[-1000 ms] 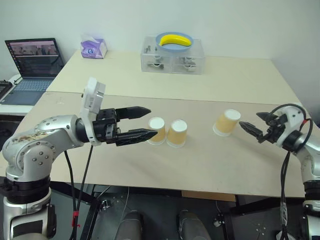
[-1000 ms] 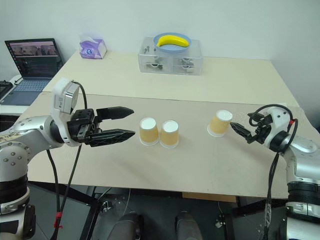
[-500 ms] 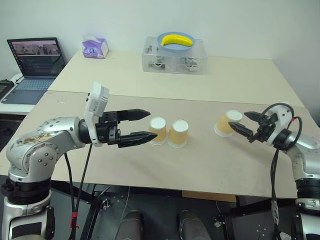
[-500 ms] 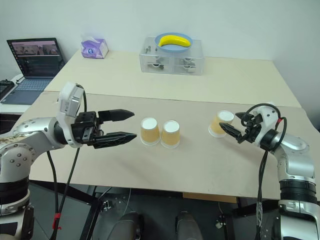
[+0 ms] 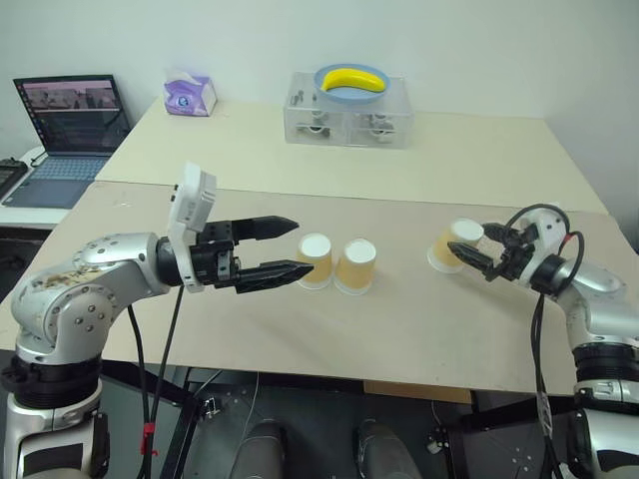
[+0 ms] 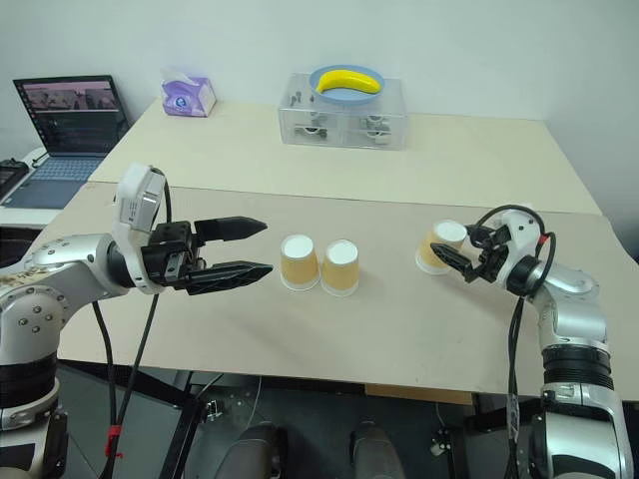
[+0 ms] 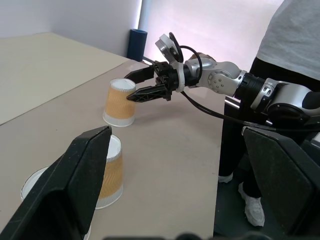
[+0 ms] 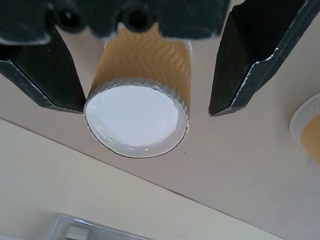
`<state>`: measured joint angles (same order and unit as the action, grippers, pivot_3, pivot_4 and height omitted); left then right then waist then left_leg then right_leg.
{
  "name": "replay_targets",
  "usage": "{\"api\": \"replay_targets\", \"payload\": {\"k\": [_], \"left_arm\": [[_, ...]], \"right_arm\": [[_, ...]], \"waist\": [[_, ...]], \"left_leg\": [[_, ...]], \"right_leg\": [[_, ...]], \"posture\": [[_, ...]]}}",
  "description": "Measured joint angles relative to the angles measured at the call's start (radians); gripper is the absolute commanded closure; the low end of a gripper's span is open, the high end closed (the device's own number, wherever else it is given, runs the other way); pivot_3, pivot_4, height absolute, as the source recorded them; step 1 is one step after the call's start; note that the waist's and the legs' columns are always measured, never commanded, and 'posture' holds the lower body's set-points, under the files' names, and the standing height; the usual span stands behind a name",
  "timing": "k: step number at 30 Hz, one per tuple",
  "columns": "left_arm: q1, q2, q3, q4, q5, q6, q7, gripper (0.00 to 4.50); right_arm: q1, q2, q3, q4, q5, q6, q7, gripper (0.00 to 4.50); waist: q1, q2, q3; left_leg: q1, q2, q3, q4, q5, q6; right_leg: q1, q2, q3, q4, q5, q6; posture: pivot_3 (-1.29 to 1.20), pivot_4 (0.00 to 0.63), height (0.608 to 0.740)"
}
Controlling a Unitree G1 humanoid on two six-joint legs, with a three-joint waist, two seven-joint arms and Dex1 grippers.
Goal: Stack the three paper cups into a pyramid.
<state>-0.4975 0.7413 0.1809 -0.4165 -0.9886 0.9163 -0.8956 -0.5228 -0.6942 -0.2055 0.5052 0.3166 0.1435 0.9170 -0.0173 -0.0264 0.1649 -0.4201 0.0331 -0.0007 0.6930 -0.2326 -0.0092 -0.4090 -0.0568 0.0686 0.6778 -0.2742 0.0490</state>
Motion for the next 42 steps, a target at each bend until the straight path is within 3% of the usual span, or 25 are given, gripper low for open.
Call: {"api": "replay_targets", "payload": {"k": [4,11,16,24,34,42], "left_arm": [[0.001,0.0,0.011,0.0,-0.015,0.0,0.008,0.02],[0.007,0.001,0.019,-0.001,-0.034,0.0,0.021,0.0],[0.042,0.026,0.035,-0.004,-0.035,0.001,0.021,0.0],[0.211,0.173,0.047,0.008,0.056,-0.045,-0.081,0.0],[0.236,0.166,0.057,0.019,0.08,-0.068,-0.1,0.0],[0.192,0.148,0.02,0.021,0.082,-0.068,-0.102,0.0]], "right_arm": [[-0.006,0.002,0.0,0.007,0.0,-0.005,0.003,0.0],[-0.026,0.018,0.0,0.035,0.0,-0.012,0.002,1.74],[-0.036,0.02,0.0,0.044,-0.001,-0.013,-0.004,1.77],[-0.124,0.024,-0.004,0.046,0.005,-0.009,0.0,1.77],[-0.323,0.019,0.037,-0.218,0.204,0.242,0.199,1.77],[-0.41,0.07,0.202,-0.197,0.134,0.27,0.28,1.77]], "waist": [[-0.001,0.0,0.0],[-0.001,0.0,0.0],[-0.001,0.0,0.0],[-0.012,0.002,0.001],[-0.008,0.003,0.002],[-0.004,0.003,0.002]], "left_leg": [[0.0,0.0,0.0,0.0,0.0,0.0],[0.0,0.0,0.0,0.0,0.0,0.0],[0.0,0.0,0.0,-0.001,0.0,0.0],[-0.001,0.001,0.001,-0.002,0.0,0.0],[-0.009,0.001,0.001,-0.003,0.0,0.0],[-0.009,0.001,0.001,-0.002,0.0,0.0]], "right_leg": [[0.0,0.0,0.0,0.0,0.0,0.0],[0.0,0.0,0.0,0.0,0.0,0.0],[0.0,0.0,0.0,0.0,0.0,0.0],[-0.004,0.001,0.0,0.001,-0.001,-0.001],[-0.012,0.0,0.0,0.001,-0.001,-0.001],[-0.014,0.0,0.0,0.002,-0.001,-0.001]], "posture": [[0.0,0.15,0.694],[0.0,0.15,0.694],[0.0,0.15,0.694],[0.0,0.15,0.694],[0.0,0.15,0.694],[0.0,0.15,0.694]]}}
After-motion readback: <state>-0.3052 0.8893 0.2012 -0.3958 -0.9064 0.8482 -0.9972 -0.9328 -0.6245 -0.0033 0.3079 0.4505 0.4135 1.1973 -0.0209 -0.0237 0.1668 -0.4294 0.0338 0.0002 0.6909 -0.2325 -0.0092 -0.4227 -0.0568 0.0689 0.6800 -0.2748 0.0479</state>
